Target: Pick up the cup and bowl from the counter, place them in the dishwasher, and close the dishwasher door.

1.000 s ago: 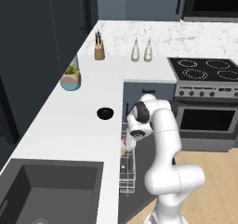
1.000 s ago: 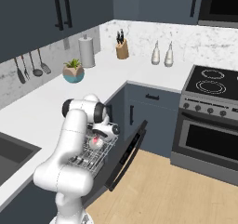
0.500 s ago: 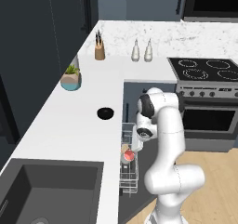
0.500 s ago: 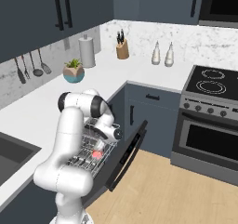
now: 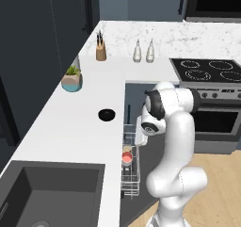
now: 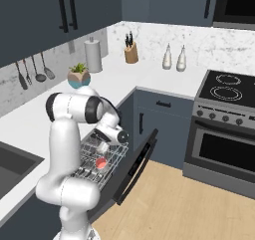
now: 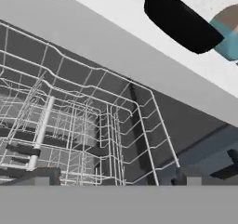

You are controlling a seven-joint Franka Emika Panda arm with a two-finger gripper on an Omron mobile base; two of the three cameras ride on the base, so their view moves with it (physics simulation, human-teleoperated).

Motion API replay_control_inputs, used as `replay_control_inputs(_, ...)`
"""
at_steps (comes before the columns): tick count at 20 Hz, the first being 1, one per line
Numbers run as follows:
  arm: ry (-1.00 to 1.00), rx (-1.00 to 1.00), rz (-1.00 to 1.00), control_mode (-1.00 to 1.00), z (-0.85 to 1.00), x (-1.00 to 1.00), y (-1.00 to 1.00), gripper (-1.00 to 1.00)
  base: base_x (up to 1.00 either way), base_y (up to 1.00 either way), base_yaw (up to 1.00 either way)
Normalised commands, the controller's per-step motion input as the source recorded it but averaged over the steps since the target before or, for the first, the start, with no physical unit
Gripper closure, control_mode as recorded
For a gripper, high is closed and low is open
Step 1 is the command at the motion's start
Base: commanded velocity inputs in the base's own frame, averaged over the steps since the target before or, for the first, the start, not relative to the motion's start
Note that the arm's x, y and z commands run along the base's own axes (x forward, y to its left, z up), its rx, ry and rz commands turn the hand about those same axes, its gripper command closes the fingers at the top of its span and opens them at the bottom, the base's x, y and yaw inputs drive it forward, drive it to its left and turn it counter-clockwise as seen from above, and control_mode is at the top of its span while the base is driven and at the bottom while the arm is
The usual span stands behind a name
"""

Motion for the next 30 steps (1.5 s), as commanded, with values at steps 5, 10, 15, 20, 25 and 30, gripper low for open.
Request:
replay_control_inputs(5,-0.05,0.00,-0.06,-1.00,1.00,0.02,-0.07,-1.00,0.00,0.00,0.00)
replay_control_inputs(10,0.12,0.09,-0.11,-1.00,1.00,0.00,-0.20,-1.00,0.00,0.00,0.00)
replay_control_inputs(15,0.29,0.20,-0.23,-1.00,1.00,-0.11,-0.13,-1.00,0.00,0.00,0.00)
replay_control_inputs(20,0.29,0.11,-0.36,-1.00,1.00,-0.42,-0.29,-1.00,0.00,0.00,0.00)
replay_control_inputs(25,0.26,0.08,-0.35,-1.00,0.70,-0.32,-0.06,-1.00,0.00,0.00,0.00)
replay_control_inputs(30,0.27,0.12,-0.37,-1.00,0.23,0.00,-0.01,-1.00,0.00,0.00,0.00)
